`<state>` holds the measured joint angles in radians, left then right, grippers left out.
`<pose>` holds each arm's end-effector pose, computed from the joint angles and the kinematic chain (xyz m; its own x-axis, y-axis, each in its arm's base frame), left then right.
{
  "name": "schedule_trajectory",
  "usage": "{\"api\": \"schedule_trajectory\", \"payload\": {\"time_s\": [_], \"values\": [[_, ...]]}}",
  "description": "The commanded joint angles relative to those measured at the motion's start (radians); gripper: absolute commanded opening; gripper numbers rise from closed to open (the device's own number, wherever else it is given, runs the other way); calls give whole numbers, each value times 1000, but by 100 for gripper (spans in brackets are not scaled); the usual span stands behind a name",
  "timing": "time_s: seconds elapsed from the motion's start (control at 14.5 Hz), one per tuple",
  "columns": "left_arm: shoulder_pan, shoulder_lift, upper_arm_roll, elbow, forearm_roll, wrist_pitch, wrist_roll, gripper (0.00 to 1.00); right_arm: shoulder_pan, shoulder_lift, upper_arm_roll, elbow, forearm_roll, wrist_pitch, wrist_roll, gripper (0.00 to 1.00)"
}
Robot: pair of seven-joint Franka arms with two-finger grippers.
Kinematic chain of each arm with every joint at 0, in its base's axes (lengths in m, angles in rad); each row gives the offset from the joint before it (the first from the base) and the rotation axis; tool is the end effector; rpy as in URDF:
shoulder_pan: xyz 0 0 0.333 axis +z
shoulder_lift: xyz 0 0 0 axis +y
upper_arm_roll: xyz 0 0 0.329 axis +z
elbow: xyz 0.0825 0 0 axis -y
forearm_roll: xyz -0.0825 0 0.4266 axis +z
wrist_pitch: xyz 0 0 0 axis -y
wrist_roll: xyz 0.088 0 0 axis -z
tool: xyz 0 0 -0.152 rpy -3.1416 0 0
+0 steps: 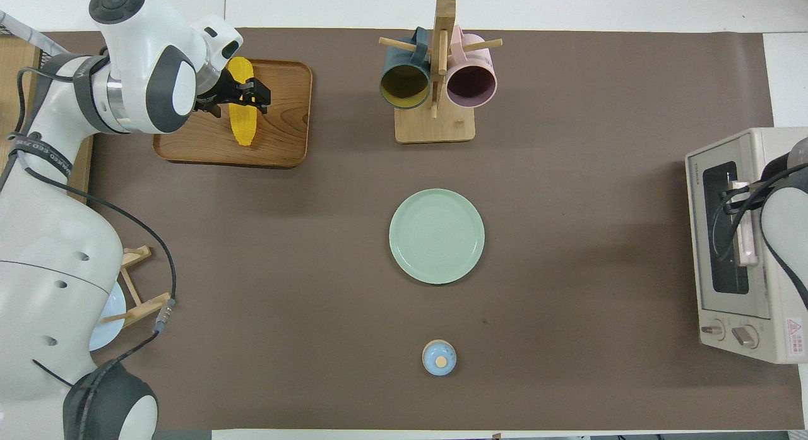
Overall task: Put corn in oven
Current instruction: 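Lift the corn with the left gripper while the right gripper reaches the oven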
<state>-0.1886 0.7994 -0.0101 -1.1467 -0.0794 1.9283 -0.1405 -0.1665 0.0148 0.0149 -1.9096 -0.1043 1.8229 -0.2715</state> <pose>0.7888 -0.1658 0.2705 0.9992 -0.0279 -0.0302 -0.0255 -0.9967 0.0776 0.5798 -0.1018 0.4309 0.9815 0.1452 -0.1250 0.1543 -0.9858 0.0664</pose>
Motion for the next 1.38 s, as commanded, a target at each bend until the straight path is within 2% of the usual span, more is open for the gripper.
{"api": "schedule_trajectory", "payload": {"time_s": [0.0, 0.14, 0.28, 0.41, 0.9, 0.97, 1.1, 1.17, 1.24, 1.31], "values": [[12, 53, -1, 65, 13, 1, 24, 100, -11, -26, 8, -25, -62, 6, -12, 0], [12, 55, -5, 65, 13, 50, 24, 100, -10, -27, 8, -25, -91, -17, 32, 0], [11, 93, 4, 68, 15, 78, 24, 100, -14, -29, 10, -28, -91, -27, 41, 0], [12, 107, 2, 113, 15, 55, 27, 100, -21, -39, 8, -52, -91, -22, 41, 0], [12, 113, 1, 117, 15, 63, 62, 100, -24, -55, 11, -86, -86, -13, 81, 0], [12, 113, 2, 117, 15, 69, 62, 86, -21, -53, 13, -86, -86, -13, 96, 0], [14, 113, 9, 117, 15, 67, 62, 41, -1, -53, 14, -101, -75, -10, 127, 0], [14, 113, 9, 117, 15, 64, 61, 23, -1, -55, 14, -111, -66, -10, 132, 0], [12, 113, 9, 117, 15, 58, 61, 9, -1, -53, 13, -117, -54, -7, 133, 0], [12, 113, 7, 117, 13, 52, 59, 0, -2, -53, 13, -124, -43, -2, 133, 0]]}}
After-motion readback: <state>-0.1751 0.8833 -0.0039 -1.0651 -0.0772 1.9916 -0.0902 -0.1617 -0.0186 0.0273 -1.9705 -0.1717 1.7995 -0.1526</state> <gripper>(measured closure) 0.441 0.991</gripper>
